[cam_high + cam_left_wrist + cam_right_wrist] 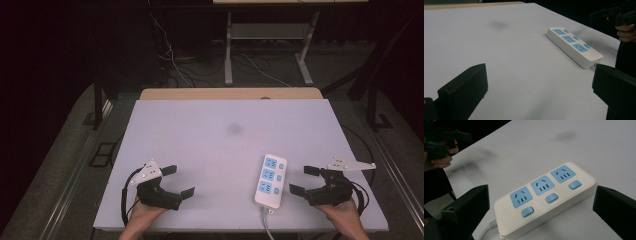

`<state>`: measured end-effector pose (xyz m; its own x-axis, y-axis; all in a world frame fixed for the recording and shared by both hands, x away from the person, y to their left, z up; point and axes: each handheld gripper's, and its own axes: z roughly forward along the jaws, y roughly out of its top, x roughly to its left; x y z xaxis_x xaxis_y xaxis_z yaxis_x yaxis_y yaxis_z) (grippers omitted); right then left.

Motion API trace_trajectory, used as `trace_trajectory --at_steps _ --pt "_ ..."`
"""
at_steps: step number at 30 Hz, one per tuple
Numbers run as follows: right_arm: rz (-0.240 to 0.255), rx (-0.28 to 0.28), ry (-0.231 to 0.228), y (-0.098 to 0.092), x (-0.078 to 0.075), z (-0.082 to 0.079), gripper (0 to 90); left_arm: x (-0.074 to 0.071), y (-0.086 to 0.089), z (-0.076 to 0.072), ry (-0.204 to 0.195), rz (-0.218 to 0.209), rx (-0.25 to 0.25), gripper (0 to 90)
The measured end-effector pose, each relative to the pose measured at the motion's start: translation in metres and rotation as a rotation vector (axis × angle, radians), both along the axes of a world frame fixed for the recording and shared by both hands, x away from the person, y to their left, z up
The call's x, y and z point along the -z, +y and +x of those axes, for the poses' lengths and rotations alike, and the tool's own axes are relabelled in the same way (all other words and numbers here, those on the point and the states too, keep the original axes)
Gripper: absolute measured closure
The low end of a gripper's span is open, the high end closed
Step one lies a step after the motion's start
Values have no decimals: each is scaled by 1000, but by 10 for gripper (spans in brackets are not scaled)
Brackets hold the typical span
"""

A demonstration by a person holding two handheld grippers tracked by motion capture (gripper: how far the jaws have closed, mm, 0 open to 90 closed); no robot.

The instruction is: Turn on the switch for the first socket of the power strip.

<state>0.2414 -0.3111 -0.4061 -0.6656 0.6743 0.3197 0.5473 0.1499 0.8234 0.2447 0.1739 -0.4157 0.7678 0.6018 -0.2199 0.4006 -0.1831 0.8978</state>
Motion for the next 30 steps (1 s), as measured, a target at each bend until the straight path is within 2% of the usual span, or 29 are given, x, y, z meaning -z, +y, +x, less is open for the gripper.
trace_trajectory --at_steps 30 --pt "-25 -30 -3 5 -8 3 4 0 -2 -2 -1 3 6 0"
